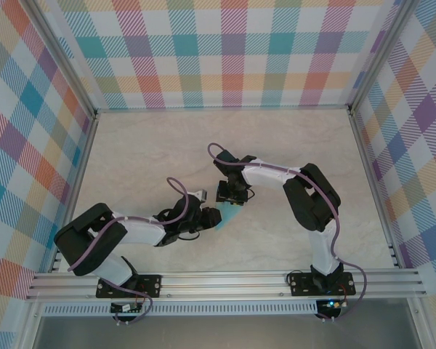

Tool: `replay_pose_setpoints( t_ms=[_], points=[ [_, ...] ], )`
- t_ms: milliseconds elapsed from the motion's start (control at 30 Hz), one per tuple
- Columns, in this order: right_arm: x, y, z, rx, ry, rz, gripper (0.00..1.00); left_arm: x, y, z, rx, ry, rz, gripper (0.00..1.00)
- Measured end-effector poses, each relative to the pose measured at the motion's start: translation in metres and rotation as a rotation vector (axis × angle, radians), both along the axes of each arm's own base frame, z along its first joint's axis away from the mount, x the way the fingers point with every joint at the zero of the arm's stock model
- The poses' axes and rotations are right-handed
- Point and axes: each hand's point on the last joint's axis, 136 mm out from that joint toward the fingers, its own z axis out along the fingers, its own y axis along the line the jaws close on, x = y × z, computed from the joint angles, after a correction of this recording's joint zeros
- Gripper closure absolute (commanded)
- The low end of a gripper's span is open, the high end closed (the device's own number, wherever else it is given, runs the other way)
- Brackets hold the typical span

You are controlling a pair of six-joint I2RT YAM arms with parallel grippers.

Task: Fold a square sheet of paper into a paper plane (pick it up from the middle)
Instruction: Fourth fold the wing at the center of the table.

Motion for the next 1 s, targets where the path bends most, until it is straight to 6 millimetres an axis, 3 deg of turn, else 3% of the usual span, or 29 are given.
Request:
replay_pose_setpoints(
  t_ms=[767, 900, 1000],
  points=[
    [0.0, -0.001, -0.001, -0.01, 0.001, -0.001, 0.56, -0.001, 0.004, -0.01, 0.027, 0.022, 0.009, 0.74],
    [0.0, -0.002, -0.001, -0.011, 0.0, 0.0, 0.55, 0.001, 0.007, 0.003, 0.019, -0.004, 0.031, 0.7],
    [0.0, -0.001, -0.001, -0.01, 0.0, 0.004, 0.55, 0.008, 0.013, 0.028, -0.015, -0.062, 0.08, 0.68]
  ],
)
